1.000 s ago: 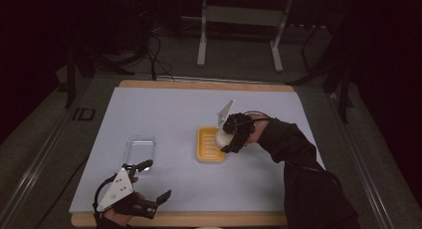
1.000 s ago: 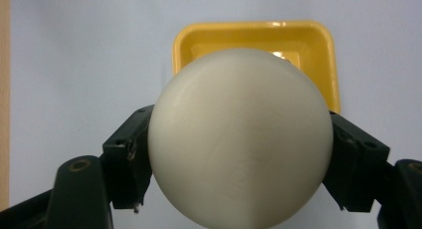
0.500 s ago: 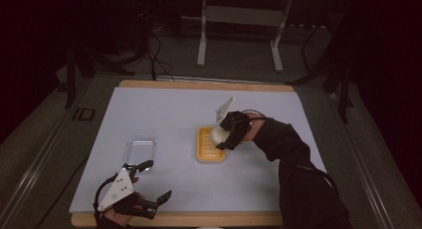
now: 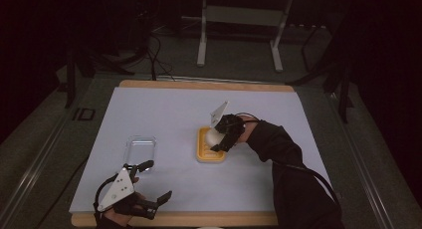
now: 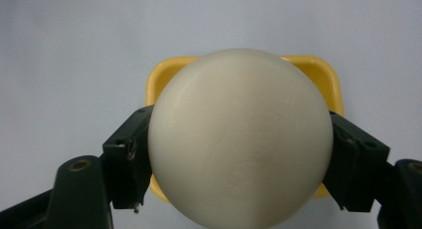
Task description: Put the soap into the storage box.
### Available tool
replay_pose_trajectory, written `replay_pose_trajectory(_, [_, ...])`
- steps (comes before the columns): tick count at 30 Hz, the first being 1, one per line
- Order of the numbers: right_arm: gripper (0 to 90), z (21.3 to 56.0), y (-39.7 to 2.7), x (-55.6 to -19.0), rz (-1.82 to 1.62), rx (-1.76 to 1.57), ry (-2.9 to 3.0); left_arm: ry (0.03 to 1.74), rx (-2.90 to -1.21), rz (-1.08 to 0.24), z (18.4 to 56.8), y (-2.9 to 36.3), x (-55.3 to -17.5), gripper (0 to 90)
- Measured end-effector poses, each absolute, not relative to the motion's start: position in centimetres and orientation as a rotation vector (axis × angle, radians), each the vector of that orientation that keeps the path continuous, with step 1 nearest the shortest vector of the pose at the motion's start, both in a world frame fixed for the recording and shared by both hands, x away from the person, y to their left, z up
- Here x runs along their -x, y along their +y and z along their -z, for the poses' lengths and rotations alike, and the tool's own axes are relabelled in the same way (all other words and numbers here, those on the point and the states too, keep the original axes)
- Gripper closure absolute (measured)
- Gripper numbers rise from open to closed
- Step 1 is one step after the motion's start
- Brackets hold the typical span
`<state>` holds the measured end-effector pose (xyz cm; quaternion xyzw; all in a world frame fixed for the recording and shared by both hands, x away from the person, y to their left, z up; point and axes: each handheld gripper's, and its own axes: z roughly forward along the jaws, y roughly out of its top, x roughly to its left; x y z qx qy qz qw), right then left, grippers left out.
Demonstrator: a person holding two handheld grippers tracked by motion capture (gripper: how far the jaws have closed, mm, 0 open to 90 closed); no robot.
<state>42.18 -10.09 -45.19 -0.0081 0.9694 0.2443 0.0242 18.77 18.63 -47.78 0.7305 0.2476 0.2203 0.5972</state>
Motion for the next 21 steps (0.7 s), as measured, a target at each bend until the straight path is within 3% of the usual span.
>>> replay_pose_trajectory(21, [25.0, 48.2, -8.9, -43.6, -0.619, -0.009, 3.076, 0.581, -1.694, -0.515, 47.8, 18.6, -18.8, 0.1])
